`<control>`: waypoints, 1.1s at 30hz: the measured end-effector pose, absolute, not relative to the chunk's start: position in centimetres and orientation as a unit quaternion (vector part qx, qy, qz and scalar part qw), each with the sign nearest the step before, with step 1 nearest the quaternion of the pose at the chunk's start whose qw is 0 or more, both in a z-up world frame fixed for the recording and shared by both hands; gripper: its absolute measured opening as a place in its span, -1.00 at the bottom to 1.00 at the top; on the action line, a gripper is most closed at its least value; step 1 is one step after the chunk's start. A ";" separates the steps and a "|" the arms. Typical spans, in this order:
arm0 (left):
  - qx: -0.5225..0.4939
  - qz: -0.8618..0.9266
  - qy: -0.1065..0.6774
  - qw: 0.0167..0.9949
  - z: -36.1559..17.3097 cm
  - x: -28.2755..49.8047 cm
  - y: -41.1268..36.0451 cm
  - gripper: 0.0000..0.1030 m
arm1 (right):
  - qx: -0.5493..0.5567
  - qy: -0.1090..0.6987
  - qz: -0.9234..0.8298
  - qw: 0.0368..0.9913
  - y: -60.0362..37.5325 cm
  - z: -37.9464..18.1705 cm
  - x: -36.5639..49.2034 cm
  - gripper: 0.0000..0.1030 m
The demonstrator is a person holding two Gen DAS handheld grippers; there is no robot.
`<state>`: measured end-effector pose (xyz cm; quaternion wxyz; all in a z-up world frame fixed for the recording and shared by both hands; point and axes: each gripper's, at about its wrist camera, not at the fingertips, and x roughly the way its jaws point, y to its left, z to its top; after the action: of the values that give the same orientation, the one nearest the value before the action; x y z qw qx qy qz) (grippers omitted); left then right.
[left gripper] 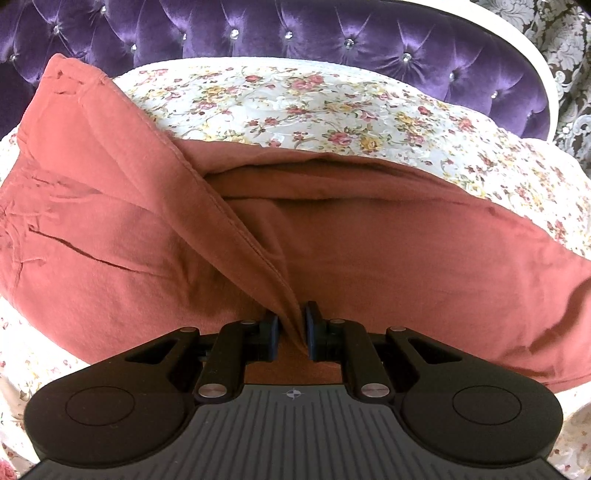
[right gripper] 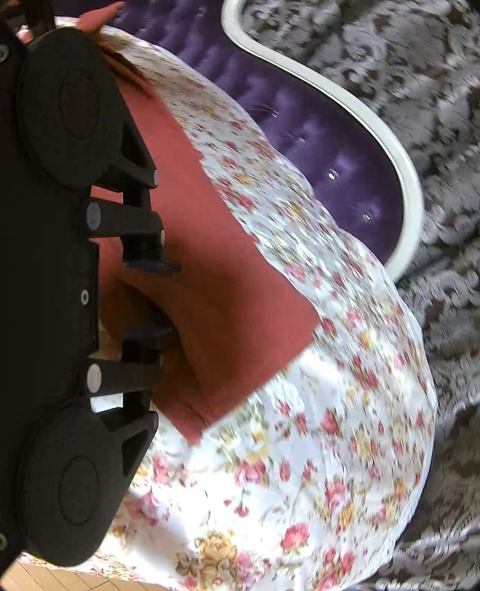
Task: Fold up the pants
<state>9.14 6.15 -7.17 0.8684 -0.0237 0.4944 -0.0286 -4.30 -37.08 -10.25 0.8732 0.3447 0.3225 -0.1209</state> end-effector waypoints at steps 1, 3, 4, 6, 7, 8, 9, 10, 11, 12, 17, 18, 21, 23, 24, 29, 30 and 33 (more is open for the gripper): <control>-0.022 -0.029 0.494 0.869 -7.2 9.1 6.2 -0.71 | 0.349 0.321 -0.124 0.872 -37.3 -10.4 -4.3 -0.13; -0.021 -0.030 0.494 0.869 -7.2 9.2 6.1 -0.71 | 0.355 0.316 -0.130 0.870 -37.5 -10.6 -4.2 -0.28; -0.021 -0.030 0.494 0.869 -7.2 9.2 6.1 -0.71 | 0.346 0.317 -0.133 0.873 -37.5 -10.5 -4.1 -0.75; -0.020 -0.032 0.494 0.869 -7.1 9.2 6.2 -0.71 | 0.306 0.316 -0.144 0.886 -36.7 -9.6 -4.1 -0.84; -0.021 -0.032 0.494 0.868 -7.0 9.2 6.2 -0.71 | 0.289 0.307 -0.143 0.896 -36.5 -8.9 -4.3 -0.85; -0.022 -0.032 0.495 0.868 -6.9 9.1 6.2 -0.72 | 0.271 0.298 -0.147 0.904 -36.2 -8.2 -4.7 -0.87; -0.021 -0.032 0.494 0.869 -6.9 9.1 6.1 -0.72 | 0.252 0.295 -0.156 0.908 -35.9 -7.6 -4.9 -0.88; -0.018 -0.032 0.492 0.870 -6.9 9.0 5.9 -0.71 | 0.243 0.302 -0.160 0.908 -35.9 -7.5 -4.8 -0.88; -0.013 -0.031 0.490 0.871 -7.0 8.9 5.8 -0.71 | 0.242 0.314 -0.165 0.903 -36.0 -7.7 -4.6 -0.88; -0.010 -0.029 0.487 0.873 -7.1 8.8 5.6 -0.71 | 0.246 0.329 -0.169 0.896 -36.2 -8.5 -4.2 -0.88; -0.010 -0.043 0.481 0.876 -6.0 8.2 6.4 -0.52 | 0.251 0.354 -0.183 0.882 -36.2 -9.4 -3.9 -0.27; -0.014 -0.047 0.476 0.878 -5.4 7.8 6.9 -0.49 | 0.248 0.348 -0.190 0.884 -36.1 -9.0 -4.2 -0.10; -0.006 -0.063 0.457 0.887 -3.4 6.5 8.1 -0.21 | 0.222 0.331 -0.212 0.893 -35.7 -7.6 -4.9 0.08; 0.006 -0.063 0.437 0.897 -2.0 5.6 9.0 -0.09 | 0.202 0.323 -0.224 0.897 -35.2 -6.7 -5.2 0.08; 0.011 -0.059 0.428 0.902 -1.4 5.4 9.6 -0.08 | 0.199 0.313 -0.227 0.900 -34.9 -6.3 -5.2 0.08; -0.013 -0.013 0.416 0.909 -0.3 6.3 14.6 0.02 | 0.165 0.294 -0.178 0.924 -32.2 -4.1 -4.1 0.08; -0.018 0.008 0.419 0.908 -0.6 7.0 15.8 0.02 | 0.160 0.293 -0.156 0.929 -31.2 -3.7 -3.6 0.08; -0.046 0.063 0.436 0.896 -2.2 9.3 19.2 0.02 | 0.144 0.292 -0.079 0.942 -27.6 -2.8 -1.6 0.08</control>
<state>9.28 19.21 -2.15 0.8964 -0.0463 0.4363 0.0630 -1.60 -27.64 -2.83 0.9424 0.1438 0.2916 -0.0793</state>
